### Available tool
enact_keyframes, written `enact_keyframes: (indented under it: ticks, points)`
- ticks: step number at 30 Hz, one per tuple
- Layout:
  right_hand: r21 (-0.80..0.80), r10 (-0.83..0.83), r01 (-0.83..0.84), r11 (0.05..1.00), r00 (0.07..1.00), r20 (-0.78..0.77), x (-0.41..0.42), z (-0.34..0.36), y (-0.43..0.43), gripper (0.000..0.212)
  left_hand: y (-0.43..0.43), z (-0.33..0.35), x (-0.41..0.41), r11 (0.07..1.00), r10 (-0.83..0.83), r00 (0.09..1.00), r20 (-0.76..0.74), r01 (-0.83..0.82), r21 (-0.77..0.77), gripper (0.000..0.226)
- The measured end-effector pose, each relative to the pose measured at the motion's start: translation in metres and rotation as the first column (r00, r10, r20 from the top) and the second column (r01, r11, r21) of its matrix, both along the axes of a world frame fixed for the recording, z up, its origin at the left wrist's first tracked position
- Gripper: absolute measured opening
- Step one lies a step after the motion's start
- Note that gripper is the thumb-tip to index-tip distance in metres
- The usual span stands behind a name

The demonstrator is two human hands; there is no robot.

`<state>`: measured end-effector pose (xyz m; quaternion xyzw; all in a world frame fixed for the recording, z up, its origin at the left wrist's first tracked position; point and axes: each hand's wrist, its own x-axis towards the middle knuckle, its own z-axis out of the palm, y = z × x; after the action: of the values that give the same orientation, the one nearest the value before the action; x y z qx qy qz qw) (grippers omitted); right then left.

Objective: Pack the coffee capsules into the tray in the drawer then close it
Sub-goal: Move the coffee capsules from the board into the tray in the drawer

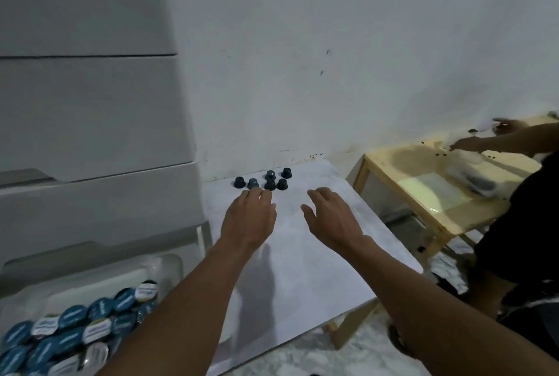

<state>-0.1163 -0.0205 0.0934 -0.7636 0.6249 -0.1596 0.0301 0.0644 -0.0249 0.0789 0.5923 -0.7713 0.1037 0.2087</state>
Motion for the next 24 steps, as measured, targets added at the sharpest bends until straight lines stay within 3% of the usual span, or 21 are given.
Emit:
enact_keyframes:
  ticks: [7, 14, 24]
  points:
    - [0.083, 0.140, -0.139, 0.987, 0.990, -0.001, -0.064, -0.019, -0.085, 0.033, -0.059, -0.021, -0.063, 0.972, 0.198, 0.980, -0.004, -0.196, 0.126, 0.010]
    - [0.146, 0.247, -0.252, 0.957, 0.968, 0.048, -0.075, -0.033, -0.149, 0.036, -0.096, -0.031, -0.079, 0.937, 0.287, 0.958, 0.010, -0.283, 0.205, 0.014]
    - [0.285, 0.263, -0.283, 0.916, 0.959, 0.107, -0.057, -0.066, -0.213, 0.039, -0.157, -0.064, -0.067, 0.897, 0.295, 0.955, 0.039, -0.290, 0.334, 0.006]
